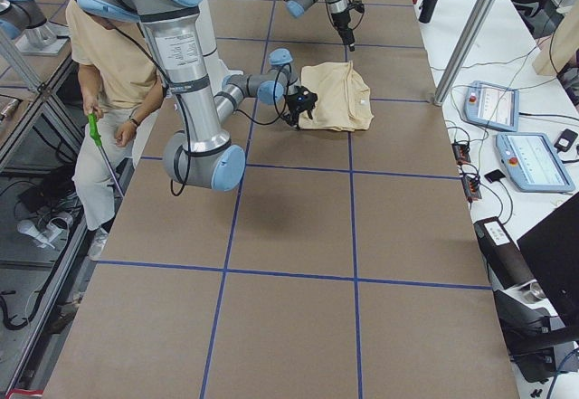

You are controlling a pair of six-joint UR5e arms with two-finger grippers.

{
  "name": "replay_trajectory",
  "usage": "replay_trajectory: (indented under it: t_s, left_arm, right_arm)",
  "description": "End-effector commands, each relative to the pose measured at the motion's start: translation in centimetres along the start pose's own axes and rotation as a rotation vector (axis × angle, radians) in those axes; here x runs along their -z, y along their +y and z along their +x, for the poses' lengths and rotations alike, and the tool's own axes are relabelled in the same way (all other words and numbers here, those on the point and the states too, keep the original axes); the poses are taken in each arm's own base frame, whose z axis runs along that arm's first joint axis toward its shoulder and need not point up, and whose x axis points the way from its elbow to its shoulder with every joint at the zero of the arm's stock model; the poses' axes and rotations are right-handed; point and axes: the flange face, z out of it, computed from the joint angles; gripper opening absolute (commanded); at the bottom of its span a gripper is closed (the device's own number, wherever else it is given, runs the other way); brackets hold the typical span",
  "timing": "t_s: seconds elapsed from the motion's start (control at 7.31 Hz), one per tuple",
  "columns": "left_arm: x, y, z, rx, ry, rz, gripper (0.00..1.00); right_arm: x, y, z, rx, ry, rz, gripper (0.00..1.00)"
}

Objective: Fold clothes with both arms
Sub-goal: 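Move the right gripper to the folded shirt's corner nearest the robot and grasp, then drag the folded shirt with the right gripper to rotate it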

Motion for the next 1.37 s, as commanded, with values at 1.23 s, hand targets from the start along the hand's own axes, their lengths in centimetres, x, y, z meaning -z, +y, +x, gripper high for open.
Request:
replay_trajectory:
  t_s: [1.23]
  left_arm:
    - [6.8,2.7,0.3,-0.007,0.113,-0.046,1.00]
  right_arm:
    - [14.2,13.5,12.0,0.114,0.068,-0.273,0.00]
